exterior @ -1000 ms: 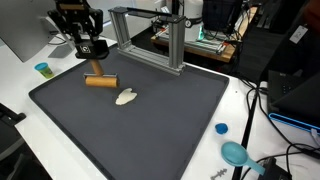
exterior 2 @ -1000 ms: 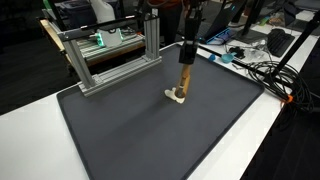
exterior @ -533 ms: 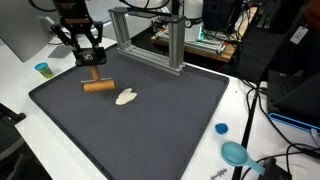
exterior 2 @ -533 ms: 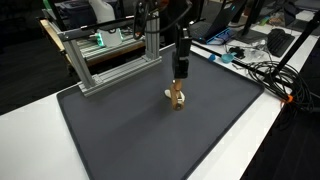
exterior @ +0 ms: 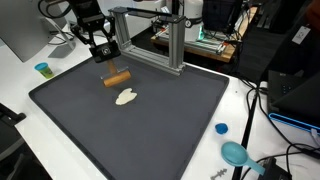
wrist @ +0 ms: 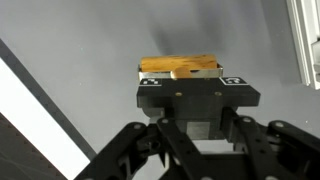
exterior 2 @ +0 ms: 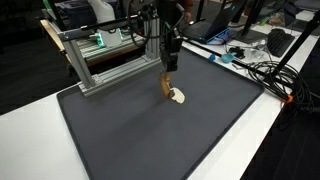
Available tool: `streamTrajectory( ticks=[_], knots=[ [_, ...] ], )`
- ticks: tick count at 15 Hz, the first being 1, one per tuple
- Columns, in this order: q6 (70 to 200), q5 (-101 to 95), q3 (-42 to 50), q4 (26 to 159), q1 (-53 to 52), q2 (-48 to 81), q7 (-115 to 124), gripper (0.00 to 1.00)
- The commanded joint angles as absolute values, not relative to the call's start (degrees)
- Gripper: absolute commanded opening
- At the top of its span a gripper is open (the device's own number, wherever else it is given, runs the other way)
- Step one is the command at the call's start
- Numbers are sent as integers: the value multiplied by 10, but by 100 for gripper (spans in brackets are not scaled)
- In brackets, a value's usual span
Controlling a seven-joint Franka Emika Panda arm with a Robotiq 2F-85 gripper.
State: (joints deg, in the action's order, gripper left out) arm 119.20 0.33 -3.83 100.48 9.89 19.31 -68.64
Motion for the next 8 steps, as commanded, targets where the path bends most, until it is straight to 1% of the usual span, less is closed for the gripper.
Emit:
streamTrajectory(
  ticks=[1, 4, 8],
  knots=[
    [1238, -4, -29, 1020, 79, 194, -675, 21],
    [1268, -31, -29, 1040, 64, 198, -681, 21],
    [1275, -57, -31, 1059, 49, 201, -685, 21]
  ],
)
